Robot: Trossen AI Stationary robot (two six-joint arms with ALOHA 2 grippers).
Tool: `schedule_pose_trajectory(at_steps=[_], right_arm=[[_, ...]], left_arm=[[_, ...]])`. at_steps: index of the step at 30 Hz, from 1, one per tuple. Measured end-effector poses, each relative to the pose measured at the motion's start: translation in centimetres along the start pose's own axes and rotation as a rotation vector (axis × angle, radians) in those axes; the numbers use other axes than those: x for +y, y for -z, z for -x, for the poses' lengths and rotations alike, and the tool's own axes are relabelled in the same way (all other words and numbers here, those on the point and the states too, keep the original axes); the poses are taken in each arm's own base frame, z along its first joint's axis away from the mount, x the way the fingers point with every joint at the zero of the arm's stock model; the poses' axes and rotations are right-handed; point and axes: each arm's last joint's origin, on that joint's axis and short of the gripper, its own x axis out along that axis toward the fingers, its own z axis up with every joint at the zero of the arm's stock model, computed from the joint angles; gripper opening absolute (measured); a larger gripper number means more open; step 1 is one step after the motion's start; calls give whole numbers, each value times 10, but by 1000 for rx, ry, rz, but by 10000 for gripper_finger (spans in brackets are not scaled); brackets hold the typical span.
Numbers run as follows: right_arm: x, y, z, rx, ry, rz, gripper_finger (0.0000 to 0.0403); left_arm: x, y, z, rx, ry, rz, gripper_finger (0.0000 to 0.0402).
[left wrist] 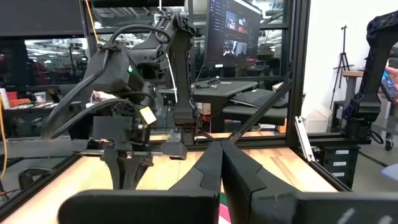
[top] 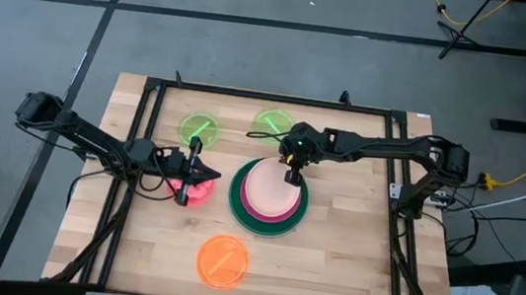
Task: Stack plastic plates
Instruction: Stack the orange plate on top of the pink plate, then stack the light pink plate on top of the orange plate
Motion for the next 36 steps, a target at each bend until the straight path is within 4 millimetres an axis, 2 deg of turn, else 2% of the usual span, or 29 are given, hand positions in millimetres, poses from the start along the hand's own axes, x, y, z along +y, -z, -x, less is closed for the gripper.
schedule_pose_trajectory(at_steps=[5, 13, 17, 23, 27, 31, 36], right_arm=[[0, 0, -3, -2, 1, 0, 14], [-2, -1, -8, -21, 34, 13, 94], [-2, -4, -3, -44, 62, 52, 125], [0, -12, 28, -108, 69, 94, 138], [3, -10, 54, -136, 64, 99, 138], [6, 5, 70, -163, 69, 101, 138], [9, 30, 79, -207, 78, 95, 138]], left_arm=[[0, 0, 0, 0, 0, 0, 4], [0, 0, 0, 0, 0, 0, 4], [0, 0, 0, 0, 0, -1, 4], [0, 1, 0, 10, 0, -2, 4], [0, 0, 0, 4, 0, -1, 4], [1, 0, 0, 2, -19, 16, 4], [3, 1, 0, 9, -97, 23, 18]])
